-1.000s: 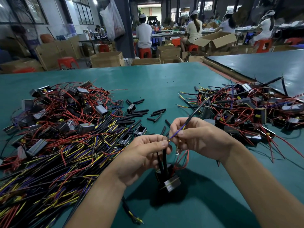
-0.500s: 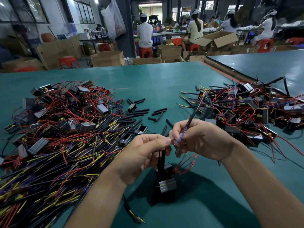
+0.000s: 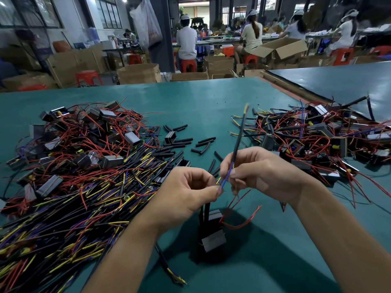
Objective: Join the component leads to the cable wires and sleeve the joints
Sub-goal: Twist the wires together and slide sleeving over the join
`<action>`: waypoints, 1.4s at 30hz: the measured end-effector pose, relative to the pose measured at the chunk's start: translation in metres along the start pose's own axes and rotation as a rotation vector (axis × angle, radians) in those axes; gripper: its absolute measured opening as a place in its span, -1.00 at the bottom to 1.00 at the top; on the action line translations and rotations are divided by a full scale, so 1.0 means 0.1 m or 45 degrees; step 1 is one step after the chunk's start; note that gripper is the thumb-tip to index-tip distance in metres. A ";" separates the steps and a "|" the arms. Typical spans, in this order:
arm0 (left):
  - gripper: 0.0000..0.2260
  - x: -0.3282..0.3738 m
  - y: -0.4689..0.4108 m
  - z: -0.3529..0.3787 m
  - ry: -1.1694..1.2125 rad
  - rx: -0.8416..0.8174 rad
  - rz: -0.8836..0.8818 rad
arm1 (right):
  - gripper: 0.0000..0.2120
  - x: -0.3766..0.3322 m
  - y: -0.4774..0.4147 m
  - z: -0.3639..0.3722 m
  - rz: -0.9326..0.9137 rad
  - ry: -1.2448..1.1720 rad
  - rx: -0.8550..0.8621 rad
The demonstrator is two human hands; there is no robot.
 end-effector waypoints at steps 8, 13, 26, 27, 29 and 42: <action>-0.90 -0.01 0.04 -0.05 -0.679 0.549 0.333 | -0.90 0.00 -0.01 0.01 -0.020 0.050 0.119; -0.92 -0.02 0.06 -0.04 -0.735 0.648 0.422 | -0.91 0.00 -0.02 0.02 -0.010 0.014 0.189; -0.90 0.03 0.08 0.01 -0.863 0.713 0.536 | -0.78 -0.04 0.02 0.00 0.091 0.115 0.252; -0.90 0.03 0.07 0.01 -0.867 0.711 0.541 | -0.77 -0.05 0.02 0.00 0.093 0.114 0.255; -0.89 0.03 0.07 0.02 -0.867 0.703 0.549 | -0.75 -0.05 0.03 0.00 0.098 0.111 0.253; -0.89 0.04 0.08 0.02 -0.830 0.651 0.560 | -0.68 -0.03 0.01 -0.02 0.082 0.080 0.212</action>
Point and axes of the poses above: each hand's wrist, its own y-axis away from the middle knuckle, its own z-axis out of the palm, x = y × z, the point moved 3 cm from there along -y, towards the middle knuckle, and after that the axes turned 4 degrees about -y, right-handed, at the moved point
